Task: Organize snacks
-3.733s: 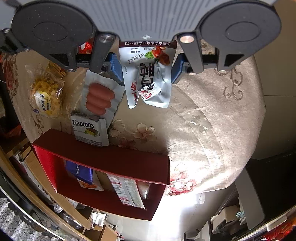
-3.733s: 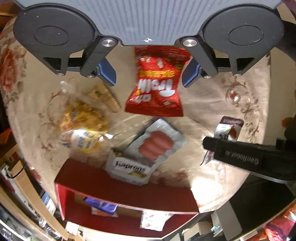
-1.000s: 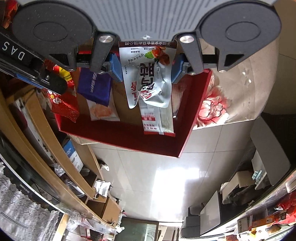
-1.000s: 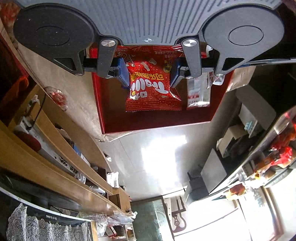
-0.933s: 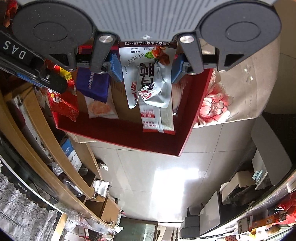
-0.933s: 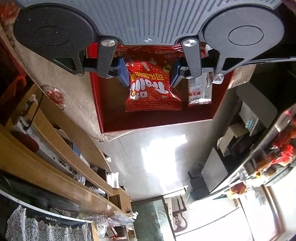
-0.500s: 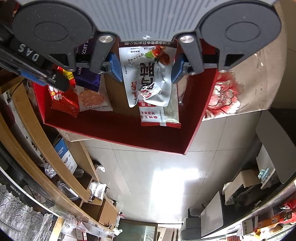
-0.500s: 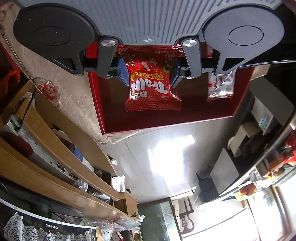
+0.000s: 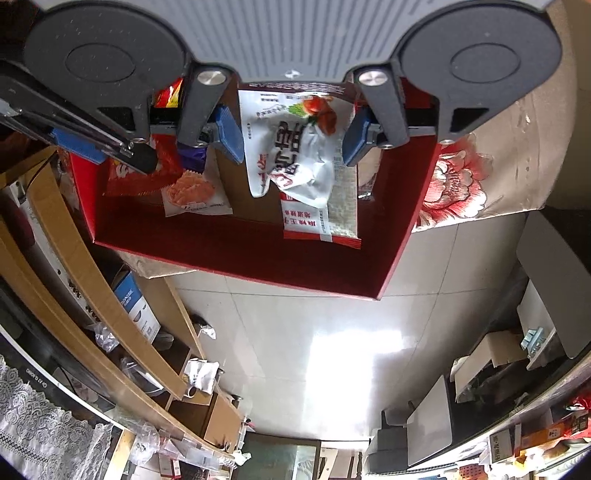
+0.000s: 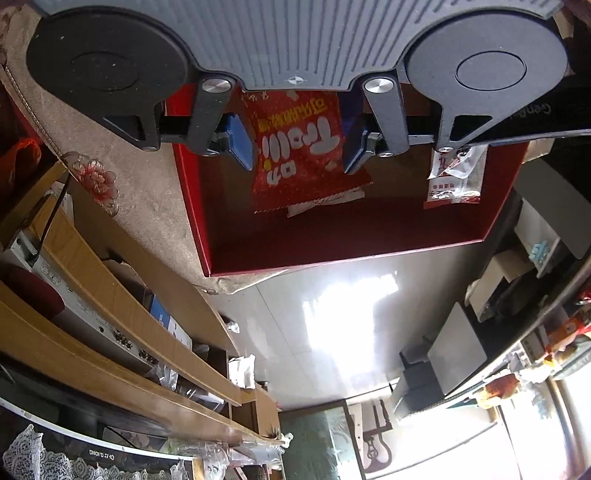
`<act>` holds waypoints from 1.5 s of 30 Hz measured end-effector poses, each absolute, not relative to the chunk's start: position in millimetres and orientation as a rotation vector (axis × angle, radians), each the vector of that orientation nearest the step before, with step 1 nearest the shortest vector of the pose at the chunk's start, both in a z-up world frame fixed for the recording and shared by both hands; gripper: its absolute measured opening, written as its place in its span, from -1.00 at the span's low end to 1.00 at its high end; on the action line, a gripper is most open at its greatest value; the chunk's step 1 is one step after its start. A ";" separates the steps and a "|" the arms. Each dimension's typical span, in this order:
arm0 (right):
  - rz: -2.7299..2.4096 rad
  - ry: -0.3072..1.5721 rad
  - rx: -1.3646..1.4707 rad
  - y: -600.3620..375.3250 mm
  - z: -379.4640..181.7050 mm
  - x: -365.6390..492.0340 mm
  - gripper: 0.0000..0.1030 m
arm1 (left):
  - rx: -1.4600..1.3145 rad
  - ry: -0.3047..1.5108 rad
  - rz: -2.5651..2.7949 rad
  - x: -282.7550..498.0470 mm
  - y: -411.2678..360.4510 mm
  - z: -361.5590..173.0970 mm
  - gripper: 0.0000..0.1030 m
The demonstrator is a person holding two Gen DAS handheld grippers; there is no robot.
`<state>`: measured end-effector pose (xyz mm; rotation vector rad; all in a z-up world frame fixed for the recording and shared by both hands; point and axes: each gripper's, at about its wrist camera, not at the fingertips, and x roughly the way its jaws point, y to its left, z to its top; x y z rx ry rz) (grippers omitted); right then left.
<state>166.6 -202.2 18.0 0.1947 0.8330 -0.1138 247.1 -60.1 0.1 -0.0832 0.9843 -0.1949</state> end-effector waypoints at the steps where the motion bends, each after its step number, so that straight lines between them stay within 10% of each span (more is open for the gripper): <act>1: -0.116 0.834 0.193 -203.1 17.3 166.6 0.20 | -0.084 0.979 -0.194 246.4 -60.3 1.1 0.21; 45: -0.171 0.837 0.107 -198.1 56.7 89.3 0.33 | -0.111 0.991 -0.263 152.9 -44.2 28.6 0.25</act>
